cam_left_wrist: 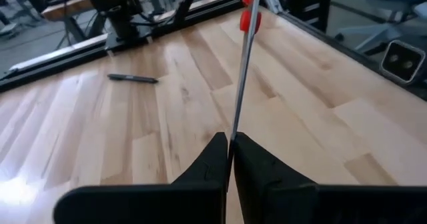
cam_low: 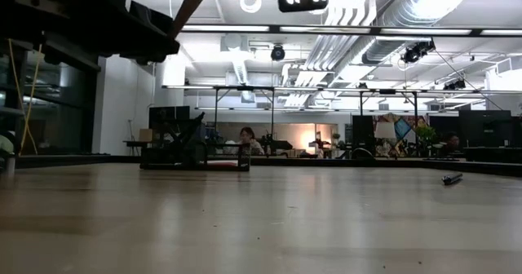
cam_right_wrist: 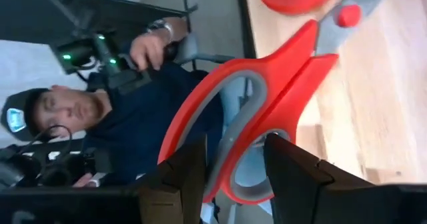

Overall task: Pick and place office supplies into organizer
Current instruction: Put the red scissors into the desk organizer

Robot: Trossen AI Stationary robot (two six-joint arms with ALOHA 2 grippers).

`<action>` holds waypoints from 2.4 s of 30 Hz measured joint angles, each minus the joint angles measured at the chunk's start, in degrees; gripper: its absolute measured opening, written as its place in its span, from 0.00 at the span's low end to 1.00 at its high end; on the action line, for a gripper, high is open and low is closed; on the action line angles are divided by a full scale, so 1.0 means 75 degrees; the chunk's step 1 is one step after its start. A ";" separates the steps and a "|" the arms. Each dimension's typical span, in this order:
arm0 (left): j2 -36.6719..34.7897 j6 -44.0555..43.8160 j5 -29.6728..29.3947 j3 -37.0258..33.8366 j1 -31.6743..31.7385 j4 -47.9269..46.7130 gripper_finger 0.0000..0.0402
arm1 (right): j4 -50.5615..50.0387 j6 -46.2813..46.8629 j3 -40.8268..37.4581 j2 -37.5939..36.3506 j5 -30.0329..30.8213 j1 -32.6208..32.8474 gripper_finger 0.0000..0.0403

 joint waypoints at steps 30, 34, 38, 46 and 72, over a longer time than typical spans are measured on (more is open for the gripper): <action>0.0012 -0.0219 0.0313 -0.0015 -0.0053 -0.0283 0.00 | -0.0028 -0.0920 0.0001 0.0000 -0.0163 -0.0742 0.59; 0.0012 -0.0187 0.0134 -0.0015 -0.0055 -0.0321 0.00 | -0.0053 -0.0924 0.0002 -0.0003 -0.0416 -0.0826 0.57; 0.0012 -0.0190 0.0175 -0.0020 -0.0055 -0.0379 0.00 | -0.0035 -0.1192 0.0002 -0.0006 -0.0368 -0.0970 0.55; 0.0012 -0.0510 0.0398 -0.0020 -0.0072 0.0104 0.00 | -0.0767 -0.2944 0.0002 -0.0072 0.0317 -0.1365 0.51; 0.0015 -0.1031 0.0116 -0.0026 -0.0055 -0.0187 0.00 | -0.0756 -0.1316 -0.3946 -0.0314 0.6093 0.1385 0.41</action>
